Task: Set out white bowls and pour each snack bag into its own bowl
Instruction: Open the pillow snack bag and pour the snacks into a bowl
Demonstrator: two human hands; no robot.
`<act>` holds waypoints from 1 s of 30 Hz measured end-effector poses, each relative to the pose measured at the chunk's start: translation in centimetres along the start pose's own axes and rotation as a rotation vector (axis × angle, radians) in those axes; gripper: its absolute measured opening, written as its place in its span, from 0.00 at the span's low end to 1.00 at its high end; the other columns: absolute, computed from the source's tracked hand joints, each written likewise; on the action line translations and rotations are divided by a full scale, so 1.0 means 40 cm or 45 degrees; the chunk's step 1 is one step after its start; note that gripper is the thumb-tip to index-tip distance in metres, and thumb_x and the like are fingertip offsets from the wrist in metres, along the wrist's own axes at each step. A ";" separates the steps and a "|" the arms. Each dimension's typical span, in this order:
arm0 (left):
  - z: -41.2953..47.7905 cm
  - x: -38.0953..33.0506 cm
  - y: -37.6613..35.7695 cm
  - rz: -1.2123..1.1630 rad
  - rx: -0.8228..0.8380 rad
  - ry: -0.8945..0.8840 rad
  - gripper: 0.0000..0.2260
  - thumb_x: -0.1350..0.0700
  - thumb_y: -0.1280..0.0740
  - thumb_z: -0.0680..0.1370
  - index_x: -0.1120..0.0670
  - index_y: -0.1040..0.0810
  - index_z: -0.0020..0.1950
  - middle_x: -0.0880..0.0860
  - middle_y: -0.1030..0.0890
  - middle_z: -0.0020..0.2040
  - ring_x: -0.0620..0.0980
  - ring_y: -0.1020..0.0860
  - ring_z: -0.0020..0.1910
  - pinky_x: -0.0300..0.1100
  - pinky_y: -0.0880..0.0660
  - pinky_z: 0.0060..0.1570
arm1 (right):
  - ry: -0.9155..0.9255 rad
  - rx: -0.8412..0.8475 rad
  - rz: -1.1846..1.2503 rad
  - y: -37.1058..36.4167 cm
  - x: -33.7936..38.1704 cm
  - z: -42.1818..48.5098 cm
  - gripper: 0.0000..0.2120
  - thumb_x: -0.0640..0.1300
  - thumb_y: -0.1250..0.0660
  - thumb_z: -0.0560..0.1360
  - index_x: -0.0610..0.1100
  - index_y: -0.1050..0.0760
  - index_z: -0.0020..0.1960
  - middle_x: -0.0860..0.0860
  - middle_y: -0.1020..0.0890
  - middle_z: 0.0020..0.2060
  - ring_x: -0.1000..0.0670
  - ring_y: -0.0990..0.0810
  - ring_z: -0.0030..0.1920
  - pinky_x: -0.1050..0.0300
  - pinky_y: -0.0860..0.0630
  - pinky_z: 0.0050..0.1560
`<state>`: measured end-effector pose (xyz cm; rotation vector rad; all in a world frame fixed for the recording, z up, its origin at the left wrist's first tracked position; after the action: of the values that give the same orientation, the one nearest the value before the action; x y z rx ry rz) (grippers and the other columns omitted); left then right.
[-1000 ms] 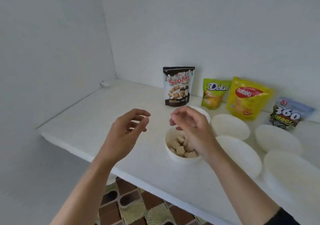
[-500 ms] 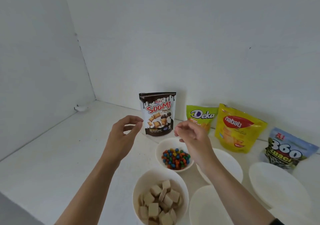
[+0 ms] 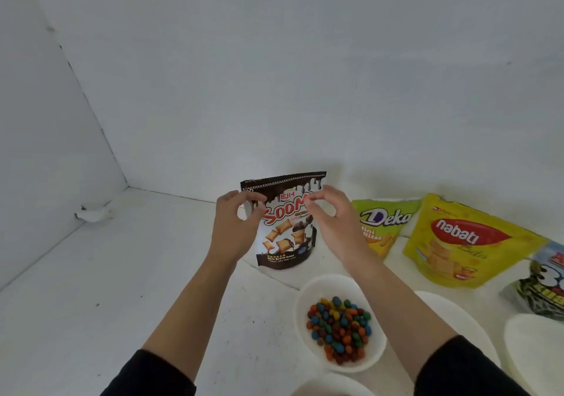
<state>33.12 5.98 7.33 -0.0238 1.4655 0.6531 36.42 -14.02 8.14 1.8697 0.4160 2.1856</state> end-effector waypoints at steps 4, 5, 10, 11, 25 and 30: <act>0.047 0.041 -0.025 -0.122 0.023 -0.008 0.07 0.57 0.30 0.80 0.47 0.18 0.55 0.45 0.26 0.65 0.44 0.32 0.68 0.43 0.30 0.65 | -0.139 0.051 0.013 -0.036 -0.028 0.054 0.06 0.51 0.34 0.81 0.52 0.21 0.56 0.55 0.43 0.80 0.50 0.43 0.80 0.61 0.43 0.63; 0.053 0.047 -0.030 -0.160 0.051 -0.002 0.07 0.58 0.30 0.80 0.47 0.18 0.55 0.41 0.23 0.61 0.44 0.28 0.66 0.46 0.26 0.65 | -0.157 0.048 0.028 -0.040 -0.035 0.066 0.07 0.51 0.34 0.81 0.51 0.21 0.56 0.55 0.44 0.81 0.50 0.44 0.80 0.60 0.43 0.63; 0.045 0.055 -0.013 -0.299 0.117 -0.012 0.07 0.64 0.29 0.78 0.52 0.20 0.50 0.38 0.19 0.51 0.50 0.17 0.54 0.36 0.18 0.39 | -0.183 -0.026 0.124 -0.045 -0.063 0.078 0.09 0.50 0.32 0.80 0.47 0.18 0.57 0.51 0.30 0.73 0.48 0.32 0.74 0.61 0.35 0.62; 0.036 0.058 0.002 -0.302 0.101 -0.024 0.07 0.64 0.30 0.79 0.52 0.20 0.50 0.40 0.19 0.52 0.51 0.17 0.54 0.38 0.17 0.40 | -0.149 -0.055 0.156 -0.044 -0.063 0.072 0.08 0.48 0.32 0.80 0.46 0.18 0.55 0.52 0.26 0.69 0.49 0.29 0.71 0.62 0.33 0.60; -0.240 0.022 0.293 -0.278 0.009 -0.222 0.18 0.59 0.36 0.82 0.34 0.30 0.58 0.50 0.16 0.55 0.51 0.14 0.50 0.39 0.17 0.38 | 0.331 0.071 0.112 -0.148 0.100 -0.208 0.11 0.41 0.32 0.80 0.57 0.28 0.53 0.54 0.21 0.57 0.63 0.22 0.56 0.66 0.19 0.47; -0.322 0.081 0.323 -0.228 -0.014 -0.180 0.15 0.61 0.43 0.85 0.38 0.31 0.59 0.49 0.16 0.49 0.44 0.15 0.48 0.35 0.19 0.38 | 0.389 0.123 0.067 -0.183 0.071 -0.299 0.14 0.43 0.31 0.79 0.57 0.29 0.60 0.56 0.23 0.58 0.65 0.24 0.58 0.65 0.19 0.48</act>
<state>15.89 12.83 7.36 -0.1138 1.3069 0.5067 24.11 -6.93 6.39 1.6087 0.5414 2.5384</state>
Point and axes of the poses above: each hand's wrist, its own z-axis towards the middle knuckle, its own y-axis out of the back of the hand, x = y × z, the point moved 7 cm from there along z, towards the middle knuckle
